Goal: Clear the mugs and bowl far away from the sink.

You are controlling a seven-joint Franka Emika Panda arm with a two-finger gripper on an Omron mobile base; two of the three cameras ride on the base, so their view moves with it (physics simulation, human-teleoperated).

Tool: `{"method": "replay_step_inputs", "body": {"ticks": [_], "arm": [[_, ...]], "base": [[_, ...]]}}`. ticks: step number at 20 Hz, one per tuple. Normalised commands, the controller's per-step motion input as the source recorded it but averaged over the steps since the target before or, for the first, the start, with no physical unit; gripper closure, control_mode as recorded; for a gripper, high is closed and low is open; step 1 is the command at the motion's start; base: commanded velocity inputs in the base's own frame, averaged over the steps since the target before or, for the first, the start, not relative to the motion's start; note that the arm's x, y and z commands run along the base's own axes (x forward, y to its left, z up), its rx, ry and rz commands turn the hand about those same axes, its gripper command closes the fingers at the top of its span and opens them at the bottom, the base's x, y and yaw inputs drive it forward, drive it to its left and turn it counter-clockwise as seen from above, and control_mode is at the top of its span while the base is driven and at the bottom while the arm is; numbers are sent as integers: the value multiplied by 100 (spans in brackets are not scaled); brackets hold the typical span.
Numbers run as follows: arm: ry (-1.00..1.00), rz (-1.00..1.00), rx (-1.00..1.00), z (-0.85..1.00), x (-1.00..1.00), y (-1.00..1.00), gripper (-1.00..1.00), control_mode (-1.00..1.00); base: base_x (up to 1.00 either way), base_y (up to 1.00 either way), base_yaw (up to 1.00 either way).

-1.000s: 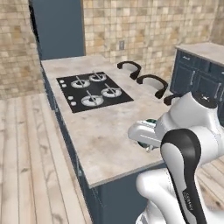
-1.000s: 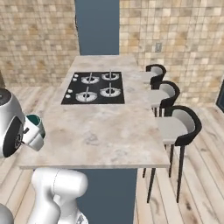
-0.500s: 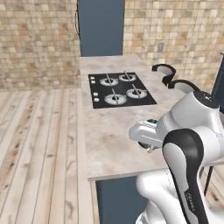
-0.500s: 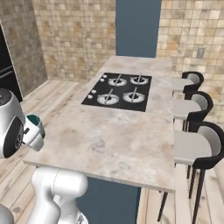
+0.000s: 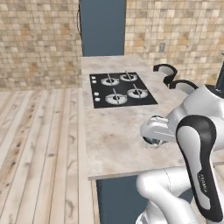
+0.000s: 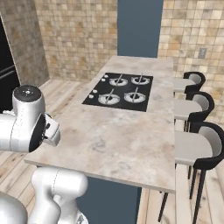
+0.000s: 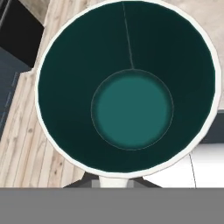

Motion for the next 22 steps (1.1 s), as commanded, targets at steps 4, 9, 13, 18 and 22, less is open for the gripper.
{"method": "replay_step_inputs", "body": {"ticks": [4,9,13,18,22], "arm": [[8,6,0,-7,41,-37,100,-100],[17,0,0,-20,41,-20,100,-100],[14,0,0,-33,34,-17,100,-100],[4,0,0,-37,35,-1,100,-100],[0,0,0,-47,38,0,100,-100]], "base": [[0,0,0],[0,0,0],[0,0,0],[0,0,0],[0,0,0]]}}
